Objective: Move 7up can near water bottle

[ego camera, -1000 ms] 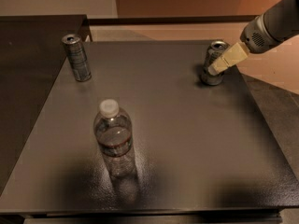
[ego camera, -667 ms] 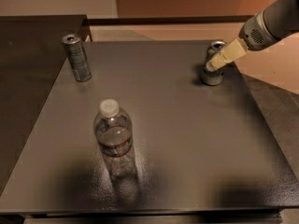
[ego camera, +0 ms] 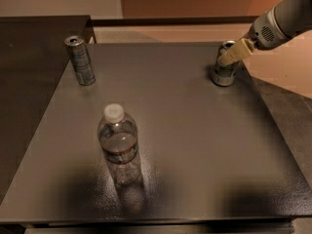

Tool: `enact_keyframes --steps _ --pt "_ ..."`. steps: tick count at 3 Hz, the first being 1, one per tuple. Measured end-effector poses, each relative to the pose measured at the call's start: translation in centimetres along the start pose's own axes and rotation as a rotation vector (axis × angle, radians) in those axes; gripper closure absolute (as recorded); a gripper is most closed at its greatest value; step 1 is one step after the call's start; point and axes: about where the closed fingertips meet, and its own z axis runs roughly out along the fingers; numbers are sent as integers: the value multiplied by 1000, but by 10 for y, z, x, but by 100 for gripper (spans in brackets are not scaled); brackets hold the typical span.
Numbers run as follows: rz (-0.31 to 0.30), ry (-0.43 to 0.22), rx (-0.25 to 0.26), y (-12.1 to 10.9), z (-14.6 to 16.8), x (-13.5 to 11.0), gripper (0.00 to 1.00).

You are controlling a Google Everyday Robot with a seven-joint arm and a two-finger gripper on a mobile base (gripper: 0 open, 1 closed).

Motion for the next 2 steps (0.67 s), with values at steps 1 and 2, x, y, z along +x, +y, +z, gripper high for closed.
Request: enact_keyframes --steps 1,2 --pt "-2 10 0 3 -7 3 64" --pt "-34 -13 -15 21 -26 -4 88"
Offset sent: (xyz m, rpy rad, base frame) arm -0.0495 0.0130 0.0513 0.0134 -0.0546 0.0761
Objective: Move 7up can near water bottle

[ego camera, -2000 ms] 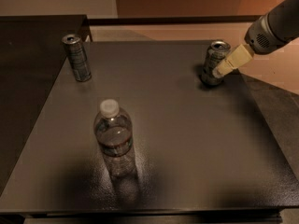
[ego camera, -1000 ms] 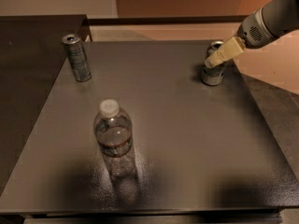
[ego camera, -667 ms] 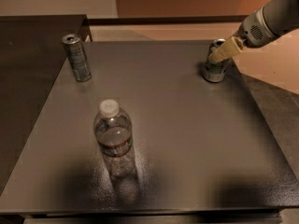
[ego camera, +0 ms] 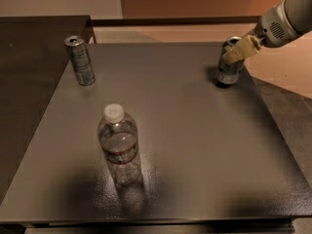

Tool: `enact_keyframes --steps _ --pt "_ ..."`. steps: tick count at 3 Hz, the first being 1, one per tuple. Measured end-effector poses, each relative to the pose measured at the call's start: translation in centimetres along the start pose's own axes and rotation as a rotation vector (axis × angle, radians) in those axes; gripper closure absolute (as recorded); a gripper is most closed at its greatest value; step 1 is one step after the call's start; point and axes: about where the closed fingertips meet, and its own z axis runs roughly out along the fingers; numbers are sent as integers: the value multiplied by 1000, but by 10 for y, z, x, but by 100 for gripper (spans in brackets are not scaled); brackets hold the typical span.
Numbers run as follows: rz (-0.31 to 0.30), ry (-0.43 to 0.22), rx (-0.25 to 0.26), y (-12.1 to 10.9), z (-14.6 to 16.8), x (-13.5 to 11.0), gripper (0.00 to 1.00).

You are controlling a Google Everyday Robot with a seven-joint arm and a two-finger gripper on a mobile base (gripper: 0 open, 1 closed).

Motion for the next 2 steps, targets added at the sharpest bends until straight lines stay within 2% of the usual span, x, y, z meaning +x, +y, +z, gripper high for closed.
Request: enact_keyframes --steps 1,2 --pt "-56 -29 -56 34 -14 -11 100" --pt "-106 -59 -150 76 -21 -16 100"
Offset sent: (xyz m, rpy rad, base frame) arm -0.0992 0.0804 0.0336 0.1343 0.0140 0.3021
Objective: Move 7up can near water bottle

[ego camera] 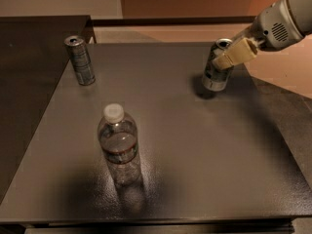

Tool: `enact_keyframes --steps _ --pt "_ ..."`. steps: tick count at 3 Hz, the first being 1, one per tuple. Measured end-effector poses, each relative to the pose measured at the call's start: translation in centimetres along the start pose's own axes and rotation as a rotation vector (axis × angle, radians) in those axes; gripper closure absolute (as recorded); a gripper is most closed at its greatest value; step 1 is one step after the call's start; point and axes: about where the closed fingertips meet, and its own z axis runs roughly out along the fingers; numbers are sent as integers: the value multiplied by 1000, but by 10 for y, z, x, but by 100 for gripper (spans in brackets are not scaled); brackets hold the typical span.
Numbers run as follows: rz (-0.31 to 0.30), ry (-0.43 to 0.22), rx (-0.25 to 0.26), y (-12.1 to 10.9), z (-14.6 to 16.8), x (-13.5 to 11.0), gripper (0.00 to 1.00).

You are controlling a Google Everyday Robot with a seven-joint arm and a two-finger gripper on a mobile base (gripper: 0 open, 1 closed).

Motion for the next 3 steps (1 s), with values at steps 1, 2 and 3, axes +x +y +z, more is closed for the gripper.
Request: enact_keyframes --steps 1,2,3 --pt "-44 -25 -100 41 4 -6 100" --pt "-107 -12 -184 80 11 -7 100" --pt "-187 21 -234 113 15 -4 100"
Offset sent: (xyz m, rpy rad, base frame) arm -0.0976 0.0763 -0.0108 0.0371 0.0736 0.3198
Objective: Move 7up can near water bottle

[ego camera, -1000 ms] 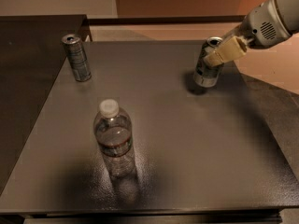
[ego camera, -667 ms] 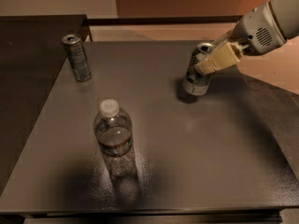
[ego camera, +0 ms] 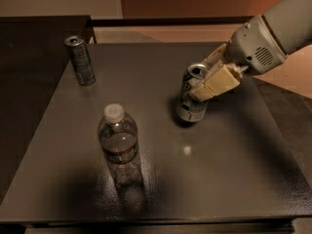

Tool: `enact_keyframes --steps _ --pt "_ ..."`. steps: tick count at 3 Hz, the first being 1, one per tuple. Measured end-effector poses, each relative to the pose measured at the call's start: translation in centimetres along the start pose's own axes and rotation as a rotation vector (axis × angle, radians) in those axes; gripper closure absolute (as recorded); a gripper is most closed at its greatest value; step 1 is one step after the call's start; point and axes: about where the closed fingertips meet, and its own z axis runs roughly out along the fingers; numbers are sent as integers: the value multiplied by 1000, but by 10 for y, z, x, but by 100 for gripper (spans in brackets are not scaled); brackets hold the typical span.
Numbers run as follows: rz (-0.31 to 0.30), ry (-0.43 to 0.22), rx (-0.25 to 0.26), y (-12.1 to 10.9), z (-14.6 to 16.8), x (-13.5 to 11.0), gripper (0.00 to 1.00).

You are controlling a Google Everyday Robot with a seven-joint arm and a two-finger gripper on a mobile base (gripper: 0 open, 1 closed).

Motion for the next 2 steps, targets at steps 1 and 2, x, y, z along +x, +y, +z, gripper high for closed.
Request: enact_keyframes --steps 1,2 --pt "-69 30 -37 26 9 -3 100" --pt "-115 35 -69 44 13 -8 100"
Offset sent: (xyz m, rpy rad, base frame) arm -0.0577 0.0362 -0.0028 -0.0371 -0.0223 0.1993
